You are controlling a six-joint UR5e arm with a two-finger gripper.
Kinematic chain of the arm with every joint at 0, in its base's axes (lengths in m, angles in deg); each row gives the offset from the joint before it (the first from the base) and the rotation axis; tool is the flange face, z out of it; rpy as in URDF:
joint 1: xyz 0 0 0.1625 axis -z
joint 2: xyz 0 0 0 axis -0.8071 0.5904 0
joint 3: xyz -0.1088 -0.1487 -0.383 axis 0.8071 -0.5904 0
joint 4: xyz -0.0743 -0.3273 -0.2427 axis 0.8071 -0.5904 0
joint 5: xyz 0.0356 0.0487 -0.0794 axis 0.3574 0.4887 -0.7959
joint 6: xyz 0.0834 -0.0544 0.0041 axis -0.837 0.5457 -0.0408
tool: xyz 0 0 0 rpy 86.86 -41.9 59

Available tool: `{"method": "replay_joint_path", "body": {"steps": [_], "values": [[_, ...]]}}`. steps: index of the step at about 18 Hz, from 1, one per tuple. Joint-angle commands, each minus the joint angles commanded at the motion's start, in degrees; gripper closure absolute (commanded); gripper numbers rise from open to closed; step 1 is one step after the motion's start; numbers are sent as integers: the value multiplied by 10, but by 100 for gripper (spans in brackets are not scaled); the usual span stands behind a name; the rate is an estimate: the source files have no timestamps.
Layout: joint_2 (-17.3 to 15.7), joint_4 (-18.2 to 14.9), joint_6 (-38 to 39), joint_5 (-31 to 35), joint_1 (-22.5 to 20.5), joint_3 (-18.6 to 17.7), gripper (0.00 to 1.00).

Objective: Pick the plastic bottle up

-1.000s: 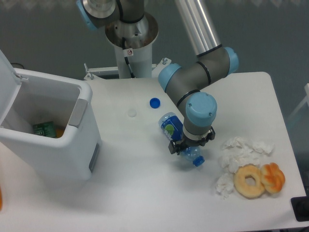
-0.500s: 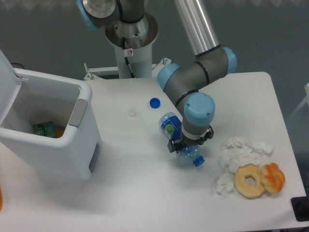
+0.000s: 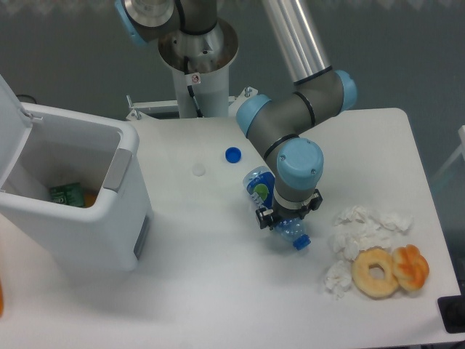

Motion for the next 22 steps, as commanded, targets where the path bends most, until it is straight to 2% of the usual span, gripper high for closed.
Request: {"method": "replay_joint_path", "body": {"steps": [6, 10, 15, 16, 17, 22], "values": [[-9, -1, -1, 3, 0, 18, 29], [-42, -4, -3, -2, 9, 49, 29], [-68, -4, -3, -6, 39, 106, 29], [-72, -3, -12, -7, 47, 112, 29], [-81, -3, -54, -14, 61, 118, 29], [-115, -2, -161, -32, 80, 118, 29]]}}
